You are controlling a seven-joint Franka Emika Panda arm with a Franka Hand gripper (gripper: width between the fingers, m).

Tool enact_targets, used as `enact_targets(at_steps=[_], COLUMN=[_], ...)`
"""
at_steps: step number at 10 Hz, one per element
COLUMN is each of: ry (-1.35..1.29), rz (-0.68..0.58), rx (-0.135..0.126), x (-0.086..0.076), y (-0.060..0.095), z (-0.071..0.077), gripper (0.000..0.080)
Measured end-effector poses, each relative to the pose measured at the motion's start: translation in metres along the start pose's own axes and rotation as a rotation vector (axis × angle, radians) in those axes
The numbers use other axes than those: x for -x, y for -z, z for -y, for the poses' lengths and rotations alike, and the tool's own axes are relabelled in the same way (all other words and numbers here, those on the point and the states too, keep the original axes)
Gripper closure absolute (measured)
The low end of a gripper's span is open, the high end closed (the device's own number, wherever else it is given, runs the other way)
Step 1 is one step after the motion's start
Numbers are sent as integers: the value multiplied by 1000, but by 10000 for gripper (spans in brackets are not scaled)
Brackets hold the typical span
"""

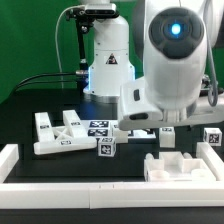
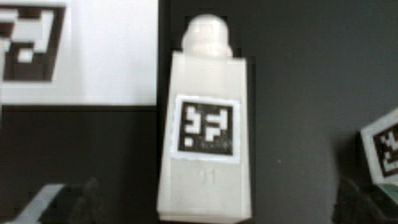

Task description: Assemble chair

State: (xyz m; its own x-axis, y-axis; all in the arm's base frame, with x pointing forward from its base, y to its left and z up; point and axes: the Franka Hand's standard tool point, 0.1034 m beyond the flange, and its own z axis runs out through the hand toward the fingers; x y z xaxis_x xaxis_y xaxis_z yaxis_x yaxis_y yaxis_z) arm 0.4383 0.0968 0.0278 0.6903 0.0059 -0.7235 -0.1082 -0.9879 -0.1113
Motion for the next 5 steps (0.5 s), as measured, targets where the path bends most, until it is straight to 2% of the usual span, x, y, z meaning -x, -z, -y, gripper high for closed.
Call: enact_targets(at_steps=[1, 2, 5], ry=[-112, -146, -147], rz=[125, 196, 187], rx=[4, 8, 8], x=[5, 1, -5], y=[-7, -11, -12], z=[0, 0, -1], gripper=[151, 151, 151])
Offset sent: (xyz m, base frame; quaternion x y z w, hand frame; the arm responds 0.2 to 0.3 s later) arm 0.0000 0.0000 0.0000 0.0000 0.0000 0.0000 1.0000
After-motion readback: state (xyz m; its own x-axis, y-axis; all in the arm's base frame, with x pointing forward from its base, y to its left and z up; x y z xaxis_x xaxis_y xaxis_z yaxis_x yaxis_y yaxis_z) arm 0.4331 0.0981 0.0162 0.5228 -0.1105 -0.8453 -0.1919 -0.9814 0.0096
